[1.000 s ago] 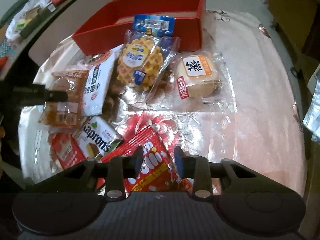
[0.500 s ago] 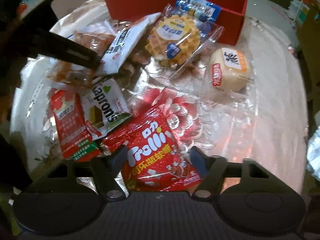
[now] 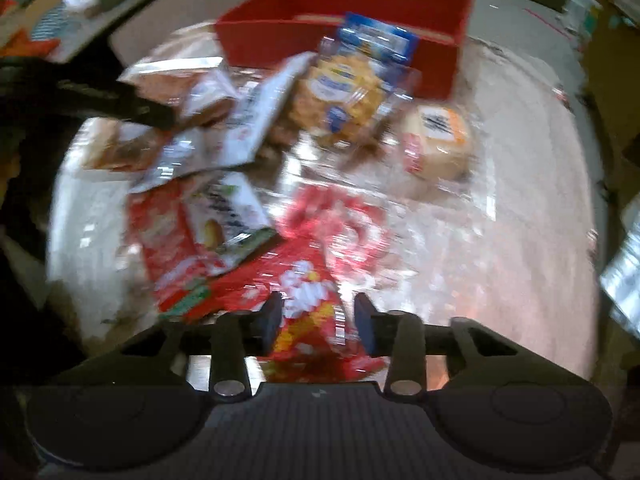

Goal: Organize snacks
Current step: 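Lift both held bags and carry them over the red box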

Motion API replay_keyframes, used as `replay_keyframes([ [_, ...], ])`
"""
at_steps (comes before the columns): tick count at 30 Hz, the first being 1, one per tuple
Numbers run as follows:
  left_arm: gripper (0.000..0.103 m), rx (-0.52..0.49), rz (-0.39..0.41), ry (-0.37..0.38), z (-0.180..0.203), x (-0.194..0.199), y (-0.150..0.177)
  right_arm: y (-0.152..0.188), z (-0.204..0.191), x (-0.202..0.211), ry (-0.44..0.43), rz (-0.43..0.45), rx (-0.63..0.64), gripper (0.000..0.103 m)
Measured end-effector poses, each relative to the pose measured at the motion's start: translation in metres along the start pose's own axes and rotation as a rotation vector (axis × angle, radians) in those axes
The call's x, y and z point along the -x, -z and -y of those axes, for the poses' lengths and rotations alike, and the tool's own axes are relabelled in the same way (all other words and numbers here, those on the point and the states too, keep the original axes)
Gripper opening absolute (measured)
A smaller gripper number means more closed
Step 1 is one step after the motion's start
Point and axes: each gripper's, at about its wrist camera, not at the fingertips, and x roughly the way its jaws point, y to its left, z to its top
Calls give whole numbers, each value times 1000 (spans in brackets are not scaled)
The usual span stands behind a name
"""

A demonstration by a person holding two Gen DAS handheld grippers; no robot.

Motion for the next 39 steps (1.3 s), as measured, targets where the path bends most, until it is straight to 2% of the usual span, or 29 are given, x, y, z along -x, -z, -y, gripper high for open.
replay_keyframes([
  [2, 39, 8, -7, 44, 0, 6, -1, -3, -8, -3, -17, -39, 84, 78],
  [4, 40, -7, 8, 75, 2, 14, -2, -5, -20, -12, 7, -108, 219, 78],
  [7, 40, -18, 15, 100, 4, 18, -2, -13, -26, -30, 29, -168, 293, 78],
  [10, 40, 4, -6, 104, -2, 15, -1, -15, -28, -47, 49, -206, 277, 74],
  [13, 40, 13, -14, 111, -7, 11, 2, -4, -41, -46, 111, -181, 301, 71],
  [15, 40, 36, -38, 103, -13, 3, 4, 0, -40, -41, 96, -183, 247, 63],
  [18, 40, 59, -49, 128, -17, 0, 5, 3, -33, -34, 109, -168, 183, 62],
  [20, 40, 65, -46, 123, -17, 1, 3, 1, -28, -26, 103, -140, 140, 61],
  [22, 40, 71, -38, 155, -17, 4, 1, -4, -23, -15, 97, -99, 102, 61],
  [28, 40, 100, 20, 179, -19, 13, -14, -28, -3, 11, 53, 44, -30, 61],
  [34, 40, 124, 57, 152, -21, -1, -43, -70, 13, 17, 23, 175, -126, 61],
  [39, 40, 138, 91, 130, -19, -17, -70, -111, 20, 14, 8, 229, -144, 61],
])
